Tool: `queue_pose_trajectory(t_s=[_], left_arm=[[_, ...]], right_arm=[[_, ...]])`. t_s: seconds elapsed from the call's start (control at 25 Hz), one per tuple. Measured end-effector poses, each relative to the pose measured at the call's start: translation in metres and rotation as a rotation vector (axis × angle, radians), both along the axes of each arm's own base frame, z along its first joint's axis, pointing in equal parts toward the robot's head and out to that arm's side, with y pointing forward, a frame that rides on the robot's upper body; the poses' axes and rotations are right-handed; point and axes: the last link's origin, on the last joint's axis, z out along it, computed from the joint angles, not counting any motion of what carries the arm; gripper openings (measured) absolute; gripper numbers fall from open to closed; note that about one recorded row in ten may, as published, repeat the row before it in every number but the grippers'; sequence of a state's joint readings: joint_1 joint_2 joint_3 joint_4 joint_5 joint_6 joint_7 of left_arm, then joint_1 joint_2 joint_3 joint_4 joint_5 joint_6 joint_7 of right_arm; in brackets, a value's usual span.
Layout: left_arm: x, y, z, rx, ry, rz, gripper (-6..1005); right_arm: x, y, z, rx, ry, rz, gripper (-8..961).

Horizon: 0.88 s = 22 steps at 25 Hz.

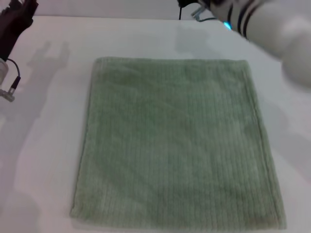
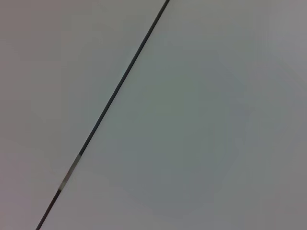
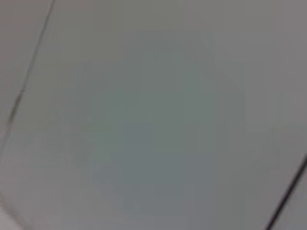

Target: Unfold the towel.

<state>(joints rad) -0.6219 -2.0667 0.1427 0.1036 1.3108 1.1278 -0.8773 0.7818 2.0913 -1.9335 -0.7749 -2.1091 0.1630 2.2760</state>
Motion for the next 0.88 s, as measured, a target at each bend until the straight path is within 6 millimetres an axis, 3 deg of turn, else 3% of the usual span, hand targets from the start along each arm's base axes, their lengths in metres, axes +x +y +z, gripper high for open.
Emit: queue_pose_trajectory(t_s=[0.12, 0.16, 0.24, 0.52, 0.56, 0.72, 0.88], left_arm=[[0.000, 0.002, -0.004, -0.008, 0.029, 0.013, 588], [0.002, 0.004, -0.006, -0.010, 0.053, 0.015, 590], [0.003, 0.004, -0.008, -0.011, 0.064, 0.014, 593], [0.007, 0.004, -0.017, -0.002, 0.174, 0.011, 605], [0.007, 0.004, -0.020, 0.001, 0.201, 0.013, 607], [0.006, 0.004, -0.021, 0.006, 0.228, 0.021, 614], [0.004, 0.006, -0.023, -0.008, 0.247, 0.047, 641]], right_arm=[[0.020, -0.018, 0.000, 0.156, 0.077, 0.061, 135], [0.038, -0.026, 0.005, 0.217, 0.135, 0.070, 137], [0.049, -0.029, 0.010, 0.249, 0.176, 0.065, 139], [0.127, -0.048, 0.034, 0.314, 0.355, -0.111, 148], [0.147, -0.053, 0.040, 0.333, 0.377, -0.162, 149], [0.161, -0.060, 0.045, 0.358, 0.377, -0.186, 154], [0.167, -0.061, 0.047, 0.361, 0.353, -0.191, 307]])
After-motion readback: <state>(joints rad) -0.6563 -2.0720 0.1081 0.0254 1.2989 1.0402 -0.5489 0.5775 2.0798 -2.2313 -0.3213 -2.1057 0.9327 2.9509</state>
